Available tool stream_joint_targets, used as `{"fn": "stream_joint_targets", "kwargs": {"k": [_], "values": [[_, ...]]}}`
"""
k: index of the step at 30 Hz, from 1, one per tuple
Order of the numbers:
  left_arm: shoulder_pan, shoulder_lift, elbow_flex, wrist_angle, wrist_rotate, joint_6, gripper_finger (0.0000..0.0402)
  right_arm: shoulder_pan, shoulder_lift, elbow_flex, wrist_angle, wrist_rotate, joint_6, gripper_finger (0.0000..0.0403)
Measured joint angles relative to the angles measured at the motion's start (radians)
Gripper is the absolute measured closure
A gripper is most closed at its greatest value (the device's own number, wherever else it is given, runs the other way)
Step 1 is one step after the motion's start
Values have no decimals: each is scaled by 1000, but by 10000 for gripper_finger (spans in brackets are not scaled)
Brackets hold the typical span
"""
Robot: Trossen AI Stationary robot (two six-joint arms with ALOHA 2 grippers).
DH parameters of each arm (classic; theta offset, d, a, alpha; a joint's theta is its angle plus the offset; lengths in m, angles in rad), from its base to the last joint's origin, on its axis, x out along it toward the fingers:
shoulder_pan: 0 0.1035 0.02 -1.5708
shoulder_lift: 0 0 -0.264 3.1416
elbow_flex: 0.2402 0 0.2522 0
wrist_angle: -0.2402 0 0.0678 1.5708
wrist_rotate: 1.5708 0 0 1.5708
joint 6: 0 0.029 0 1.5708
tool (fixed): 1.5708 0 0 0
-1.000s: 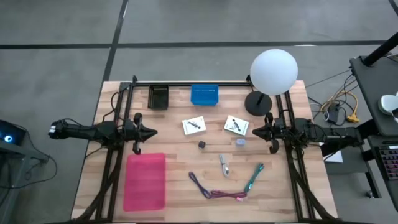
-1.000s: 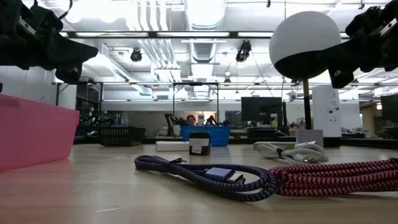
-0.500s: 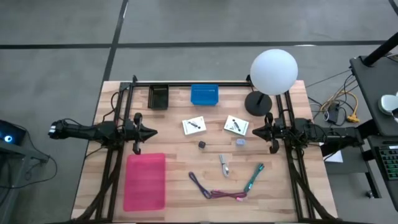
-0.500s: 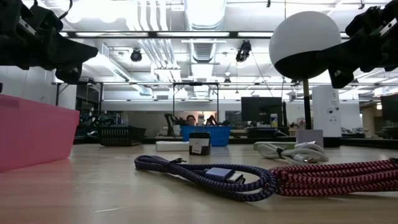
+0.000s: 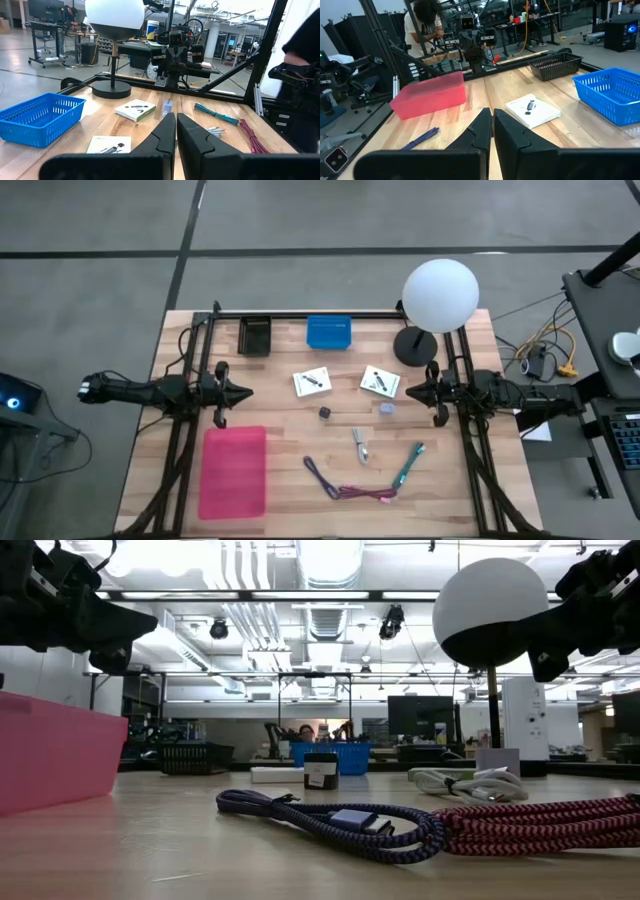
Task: Pick and place items into bin
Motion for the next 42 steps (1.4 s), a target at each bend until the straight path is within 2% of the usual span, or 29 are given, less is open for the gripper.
{"fn": "stream_joint_targets", "kwargs": {"k": [27, 29, 31, 34, 42], "values": [[0, 0, 0, 0, 0, 0, 402, 0, 0, 0, 4, 0, 17, 392], [0, 0, 0, 0, 0, 0, 402, 0, 0, 0, 4, -22, 105, 392], [0, 0, 0, 0, 0, 0, 402, 0, 0, 0, 17, -45, 265, 392], [0, 0, 0, 0, 0, 0, 402, 0, 0, 0, 52, -32, 449, 392], [0, 0, 0, 18, -10, -6, 402, -1, 0, 0, 122, -5, 502, 392]]}}
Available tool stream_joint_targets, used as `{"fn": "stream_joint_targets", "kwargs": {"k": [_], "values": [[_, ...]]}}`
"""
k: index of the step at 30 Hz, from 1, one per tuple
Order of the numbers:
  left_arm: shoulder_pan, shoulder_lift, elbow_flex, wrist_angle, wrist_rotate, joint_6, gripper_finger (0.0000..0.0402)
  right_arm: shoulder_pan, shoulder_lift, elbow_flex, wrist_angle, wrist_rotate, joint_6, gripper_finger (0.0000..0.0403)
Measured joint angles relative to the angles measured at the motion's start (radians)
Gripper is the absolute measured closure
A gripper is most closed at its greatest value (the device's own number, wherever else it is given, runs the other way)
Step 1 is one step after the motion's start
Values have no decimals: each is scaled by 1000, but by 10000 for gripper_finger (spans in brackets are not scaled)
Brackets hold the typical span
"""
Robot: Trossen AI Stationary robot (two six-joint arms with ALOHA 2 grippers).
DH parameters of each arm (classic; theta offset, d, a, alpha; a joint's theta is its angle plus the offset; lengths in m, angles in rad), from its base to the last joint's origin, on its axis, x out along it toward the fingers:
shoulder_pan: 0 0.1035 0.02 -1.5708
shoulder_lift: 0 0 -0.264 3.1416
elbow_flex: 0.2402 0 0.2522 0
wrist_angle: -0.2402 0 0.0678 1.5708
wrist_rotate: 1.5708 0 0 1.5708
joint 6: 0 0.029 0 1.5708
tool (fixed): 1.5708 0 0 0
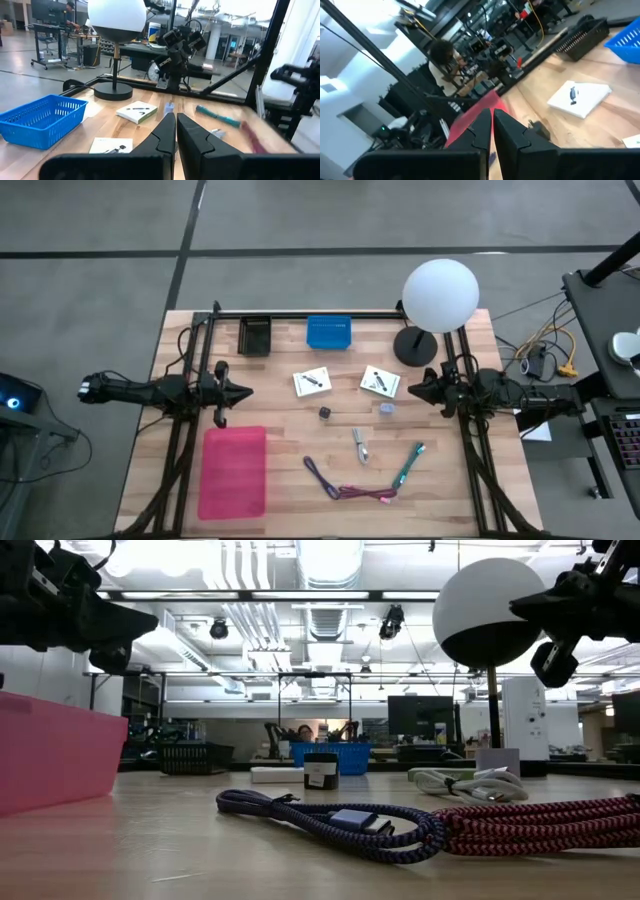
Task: Pick and place items into bin
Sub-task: Put the white charger adapter into the black bin
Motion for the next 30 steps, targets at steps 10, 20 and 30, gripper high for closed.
{"fn": "stream_joint_targets", "kwargs": {"k": [10, 20, 30], "values": [[0, 6, 0, 342, -38, -303, 402, 0, 0, 0, 111, 170, -112, 392], [0, 19, 17, 480, -126, -83, 348, 0, 12, 0, 224, 194, -185, 318], [1, 116, 70, 707, -127, -98, 221, 0, 114, 55, 332, 192, -236, 209]]}}
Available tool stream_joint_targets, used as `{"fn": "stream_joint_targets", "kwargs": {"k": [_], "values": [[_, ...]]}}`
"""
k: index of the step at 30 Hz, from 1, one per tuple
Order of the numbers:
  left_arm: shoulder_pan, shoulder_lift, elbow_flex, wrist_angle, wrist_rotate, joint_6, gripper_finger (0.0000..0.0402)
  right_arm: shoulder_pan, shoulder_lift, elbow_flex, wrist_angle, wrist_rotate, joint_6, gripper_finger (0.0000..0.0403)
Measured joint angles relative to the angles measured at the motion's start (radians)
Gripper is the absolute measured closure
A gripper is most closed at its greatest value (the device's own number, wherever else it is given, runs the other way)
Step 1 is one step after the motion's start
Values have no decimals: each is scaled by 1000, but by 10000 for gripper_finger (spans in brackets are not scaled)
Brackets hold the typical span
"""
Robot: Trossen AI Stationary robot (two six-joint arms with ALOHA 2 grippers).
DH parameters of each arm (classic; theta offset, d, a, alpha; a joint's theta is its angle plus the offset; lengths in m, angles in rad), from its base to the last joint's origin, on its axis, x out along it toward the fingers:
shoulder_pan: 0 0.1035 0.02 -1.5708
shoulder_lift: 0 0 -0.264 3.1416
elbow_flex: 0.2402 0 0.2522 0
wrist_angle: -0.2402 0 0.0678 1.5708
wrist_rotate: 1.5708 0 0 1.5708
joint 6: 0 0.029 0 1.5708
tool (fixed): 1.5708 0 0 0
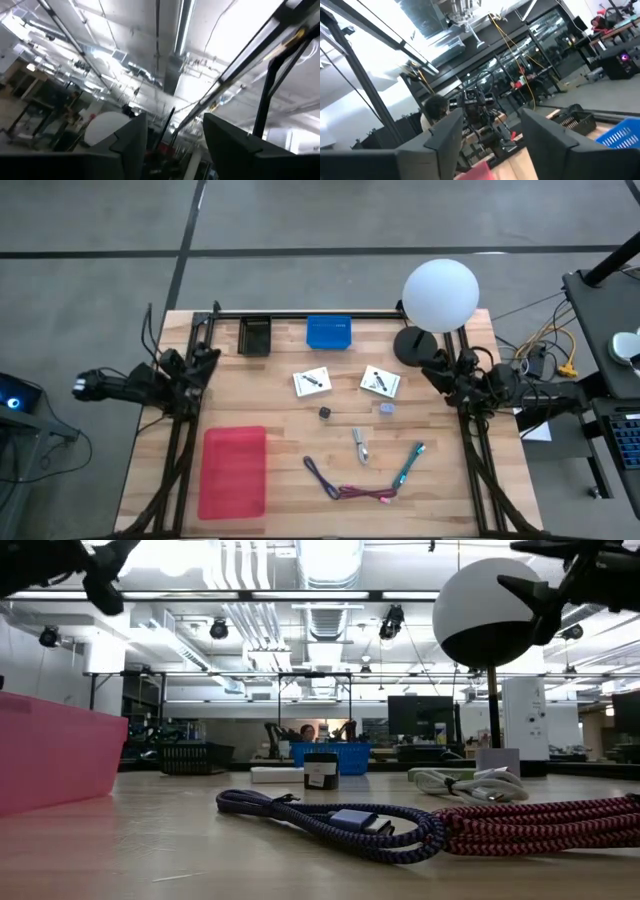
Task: Pick and place items into bin
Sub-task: Put the white charger adapter into the black bin
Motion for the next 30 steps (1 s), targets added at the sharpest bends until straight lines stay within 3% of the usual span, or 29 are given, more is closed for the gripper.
{"fn": "stream_joint_targets", "kwargs": {"k": [7, 16, 22, 30], "values": [[0, 143, 70, 32, 5, 29, 217, 0, 187, 192, -88, -29, -215, 198], [0, 312, 153, 33, 5, 32, 217, 0, 386, 456, -518, -33, -261, 197], [0, 346, 160, 35, 5, 25, 217, 0, 479, 534, -651, -38, -259, 197], [0, 345, 160, 37, 5, 24, 217, 0, 573, 546, -710, -164, -259, 197]]}}
